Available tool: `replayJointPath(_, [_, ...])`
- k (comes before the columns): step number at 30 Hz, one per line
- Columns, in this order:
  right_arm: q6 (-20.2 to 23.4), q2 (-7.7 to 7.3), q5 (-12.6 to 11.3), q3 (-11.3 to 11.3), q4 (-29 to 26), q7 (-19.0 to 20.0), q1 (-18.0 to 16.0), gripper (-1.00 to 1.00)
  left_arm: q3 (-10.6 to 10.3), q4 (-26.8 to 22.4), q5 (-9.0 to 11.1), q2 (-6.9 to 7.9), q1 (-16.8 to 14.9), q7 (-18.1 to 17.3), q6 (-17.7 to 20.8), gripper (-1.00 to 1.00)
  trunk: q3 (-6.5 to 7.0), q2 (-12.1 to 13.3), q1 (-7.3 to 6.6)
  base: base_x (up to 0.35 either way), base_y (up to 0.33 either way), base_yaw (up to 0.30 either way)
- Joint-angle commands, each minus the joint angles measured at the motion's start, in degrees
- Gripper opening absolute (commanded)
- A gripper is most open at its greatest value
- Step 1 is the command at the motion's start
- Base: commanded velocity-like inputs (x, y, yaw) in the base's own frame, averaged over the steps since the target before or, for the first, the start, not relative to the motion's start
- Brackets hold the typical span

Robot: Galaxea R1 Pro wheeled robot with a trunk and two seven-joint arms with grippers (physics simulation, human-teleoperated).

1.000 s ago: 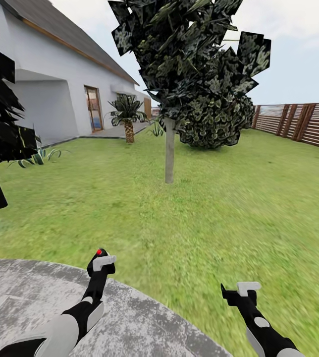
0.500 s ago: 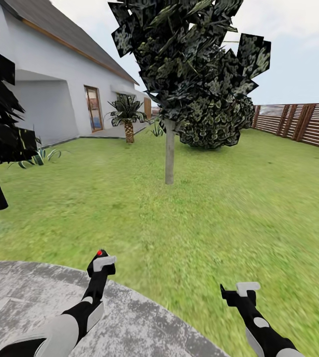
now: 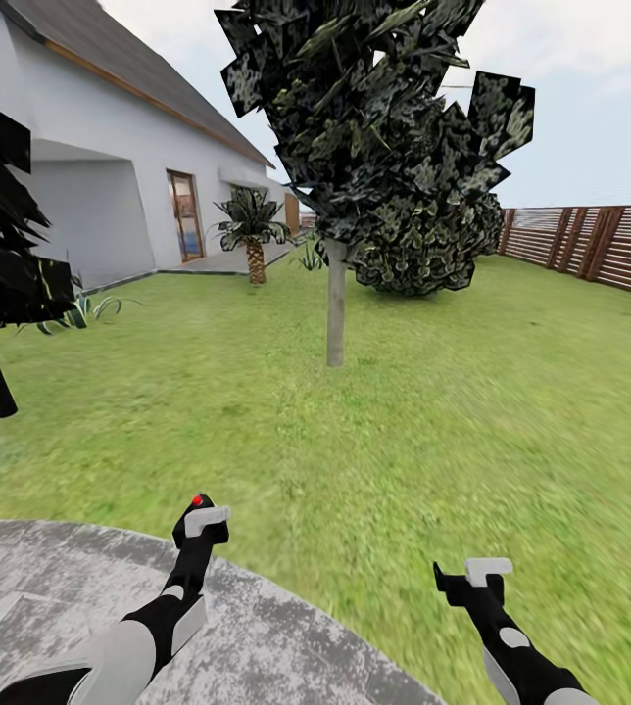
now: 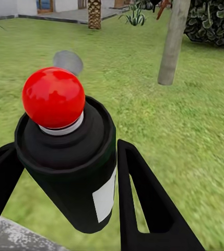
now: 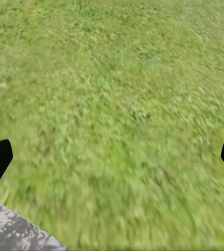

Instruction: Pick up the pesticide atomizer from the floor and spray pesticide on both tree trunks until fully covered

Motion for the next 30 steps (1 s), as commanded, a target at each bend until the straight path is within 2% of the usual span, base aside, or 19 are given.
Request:
replayJointPath(1, [0.00,0.03,0.00,-0.01,0.01,0.00,0.00,1.00,-0.02,0.01,-0.01,0.00,0.00,-0.01,0.00,-1.00,0.19,0.42,-0.23,0.000,0.000,0.000])
replayJointPath(15, [0.00,0.21,0.00,-0.02,0.02,0.00,0.00,1.00,0.02,0.04,-0.01,-0.01,0.00,-0.01,0.08,-1.00,2.70,6.03,-3.30,0.000,0.000,0.006])
replayJointPath(25, [0.00,0.21,0.00,-0.02,0.02,0.00,0.00,1.00,-0.03,0.04,-0.01,-0.08,0.00,-0.01,0.10,-1.00,4.76,10.04,-5.50,0.000,0.000,0.185])
replayJointPath(30, [0.00,0.21,0.00,-0.02,0.02,0.00,0.00,1.00,-0.01,0.04,-0.01,-0.09,0.00,-0.01,0.10,-1.00,5.71,12.05,-6.60,0.000,0.000,0.066])
